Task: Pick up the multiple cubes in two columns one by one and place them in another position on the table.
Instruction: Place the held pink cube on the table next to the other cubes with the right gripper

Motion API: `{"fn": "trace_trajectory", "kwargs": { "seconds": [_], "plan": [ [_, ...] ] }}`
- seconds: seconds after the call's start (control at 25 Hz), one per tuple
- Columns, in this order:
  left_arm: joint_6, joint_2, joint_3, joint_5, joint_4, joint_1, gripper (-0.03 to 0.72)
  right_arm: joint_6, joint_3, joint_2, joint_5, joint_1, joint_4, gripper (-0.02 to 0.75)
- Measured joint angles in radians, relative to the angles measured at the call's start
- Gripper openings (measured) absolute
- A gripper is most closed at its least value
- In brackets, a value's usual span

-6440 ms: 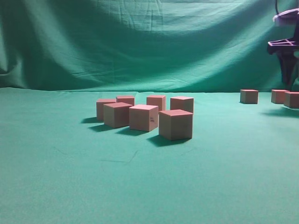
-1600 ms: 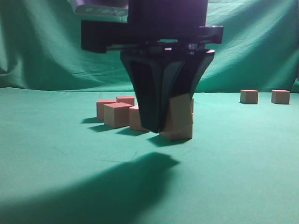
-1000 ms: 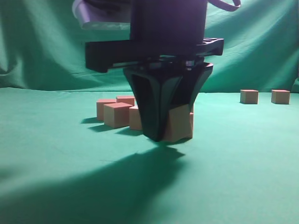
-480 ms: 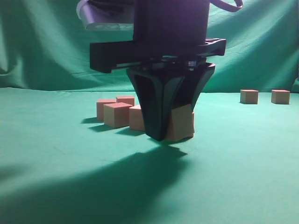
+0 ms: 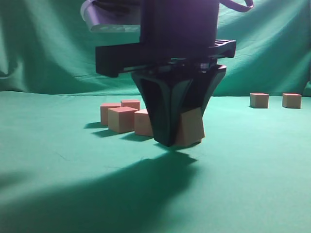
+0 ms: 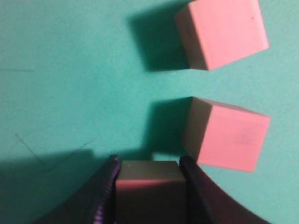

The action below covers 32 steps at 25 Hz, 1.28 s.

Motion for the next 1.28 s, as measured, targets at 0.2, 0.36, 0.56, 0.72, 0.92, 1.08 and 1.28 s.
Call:
{"fn": "trace_trajectory", "kwargs": {
  "seconds": [0.2,0.36,0.56,0.72,0.92,1.08,1.28],
  "plan": [
    [0.000,0.000,0.000,0.000,0.000,0.000,0.000,-0.002,0.000,0.000,0.004,0.000,0.000,0.255],
    [0.000,0.000,0.000,0.000,0.000,0.000,0.000,-0.004,0.000,0.000,0.006,0.000,0.000,0.255],
    [0.000,0.000,0.000,0.000,0.000,0.000,0.000,-0.004,0.000,0.000,0.006,0.000,0.000,0.255],
    [0.000,0.000,0.000,0.000,0.000,0.000,0.000,-0.004,0.000,0.000,0.002,0.000,0.000,0.255],
    [0.000,0.000,0.000,0.000,0.000,0.000,0.000,-0.004,0.000,0.000,0.000,0.000,0.000,0.255],
    [0.000,0.000,0.000,0.000,0.000,0.000,0.000,-0.004,0.000,0.000,-0.007,0.000,0.000,0.255],
    [0.000,0.000,0.000,0.000,0.000,0.000,0.000,-0.004,0.000,0.000,-0.008,0.000,0.000,0.255]
  ]
}}
